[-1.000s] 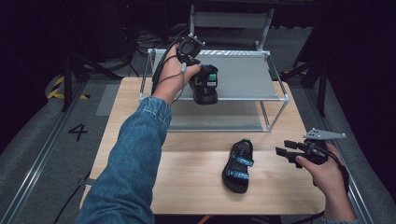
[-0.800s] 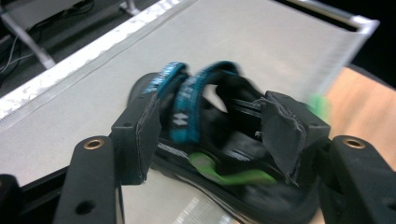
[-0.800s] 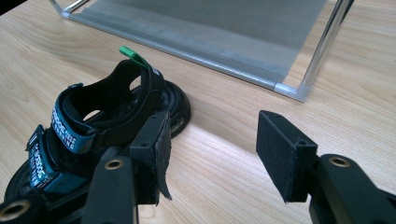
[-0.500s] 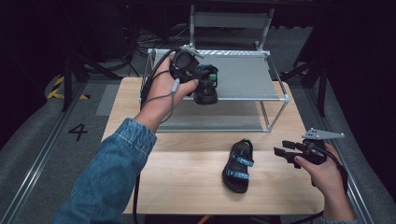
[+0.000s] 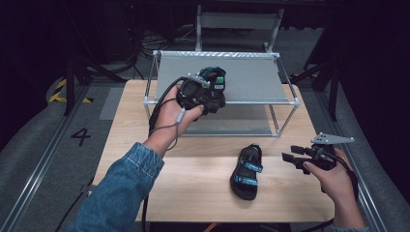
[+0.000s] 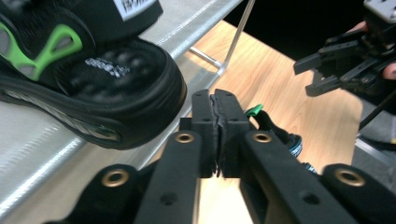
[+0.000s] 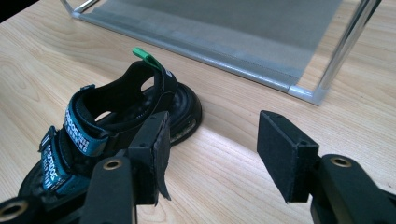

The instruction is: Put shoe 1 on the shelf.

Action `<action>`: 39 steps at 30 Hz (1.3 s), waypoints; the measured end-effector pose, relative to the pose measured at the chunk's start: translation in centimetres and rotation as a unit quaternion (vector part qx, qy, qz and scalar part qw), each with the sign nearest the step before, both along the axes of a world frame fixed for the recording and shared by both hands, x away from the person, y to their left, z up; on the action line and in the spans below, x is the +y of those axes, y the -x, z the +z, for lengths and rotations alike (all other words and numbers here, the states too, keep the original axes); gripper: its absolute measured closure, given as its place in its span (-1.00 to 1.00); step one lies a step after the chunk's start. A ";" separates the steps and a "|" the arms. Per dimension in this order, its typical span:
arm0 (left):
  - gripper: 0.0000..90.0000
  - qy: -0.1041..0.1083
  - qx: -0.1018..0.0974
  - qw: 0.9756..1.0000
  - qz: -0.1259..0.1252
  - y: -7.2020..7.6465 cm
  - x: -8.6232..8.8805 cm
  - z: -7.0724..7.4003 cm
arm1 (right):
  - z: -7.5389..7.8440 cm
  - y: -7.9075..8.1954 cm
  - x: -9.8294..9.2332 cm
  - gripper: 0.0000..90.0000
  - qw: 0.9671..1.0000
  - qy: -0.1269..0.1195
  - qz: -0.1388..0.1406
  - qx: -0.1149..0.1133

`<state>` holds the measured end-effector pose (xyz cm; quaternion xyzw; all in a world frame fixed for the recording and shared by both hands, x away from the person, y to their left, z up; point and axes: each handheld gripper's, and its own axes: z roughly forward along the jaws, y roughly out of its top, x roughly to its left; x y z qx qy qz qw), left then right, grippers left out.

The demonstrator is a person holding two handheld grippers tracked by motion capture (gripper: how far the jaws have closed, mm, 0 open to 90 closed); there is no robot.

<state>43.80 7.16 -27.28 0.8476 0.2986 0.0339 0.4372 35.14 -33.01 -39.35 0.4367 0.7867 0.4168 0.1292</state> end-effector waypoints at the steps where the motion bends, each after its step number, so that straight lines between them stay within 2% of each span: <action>1: 0.99 0.010 0.006 1.000 -0.003 -0.1 0.1 -0.3 | 0.0 0.0 0.0 0.01 1.000 0.000 0.001 0.002; 4: 1.00 0.027 0.014 1.000 0.004 -0.5 0.4 -1.4 | 0.0 0.0 0.1 0.01 1.000 0.002 0.002 0.001; 6: 1.00 0.033 0.010 0.999 0.010 -0.7 0.6 -1.7 | 0.0 0.0 0.1 0.01 1.000 0.002 0.002 0.001; 7: 1.00 0.034 -0.001 0.999 0.017 -0.8 0.7 -2.0 | 0.0 0.0 0.1 0.00 1.000 0.001 0.002 0.000; 8: 1.00 0.039 0.000 0.999 0.022 -0.9 0.9 -2.1 | 0.0 0.0 0.1 0.00 1.000 0.000 0.002 0.001; 9: 1.00 0.060 0.005 0.998 0.024 -1.0 1.1 -2.4 | 0.0 0.0 0.1 0.00 1.000 0.002 0.002 0.001; 10: 1.00 0.070 0.007 0.997 0.025 -1.1 1.2 -2.6 | -0.1 0.0 0.0 0.00 1.000 0.002 0.003 0.001; 12: 1.00 0.075 0.003 0.997 0.034 -1.1 1.2 -2.9 | -0.1 -0.1 0.0 0.00 1.000 0.004 0.001 0.002; 14: 1.00 0.068 -0.011 0.997 0.043 -1.2 1.1 -3.0 | -0.2 0.0 0.1 0.00 1.000 0.010 0.004 0.001; 17: 1.00 0.065 -0.013 0.996 0.057 -1.7 1.1 -3.1 | -0.1 0.0 0.2 0.01 1.000 0.012 0.004 -0.003; 21: 1.00 0.056 -0.022 0.996 0.061 -2.4 1.0 -3.3 | -0.1 0.0 0.2 0.01 1.000 0.012 0.005 -0.003; 24: 0.99 0.046 -0.019 0.996 0.079 -3.1 1.0 -3.5 | -0.2 0.0 0.1 0.01 1.000 0.011 0.004 -0.002; 27: 0.99 0.047 -0.012 0.995 0.092 -3.7 1.0 -3.6 | -0.2 -0.1 0.1 0.01 1.000 0.012 0.005 0.000; 34: 0.98 0.039 -0.011 0.994 0.104 -4.6 0.7 -3.5 | -0.2 -0.1 0.2 0.01 1.000 0.014 0.005 -0.001; 37: 0.91 0.039 -0.011 0.994 0.103 -4.5 0.6 -3.4 | -0.2 -0.1 0.2 0.01 1.000 0.014 0.006 -0.002; 39: 0.76 0.045 -0.016 0.994 0.103 -4.1 0.5 -3.1 | -0.2 -0.1 0.2 0.01 1.000 0.014 0.007 -0.002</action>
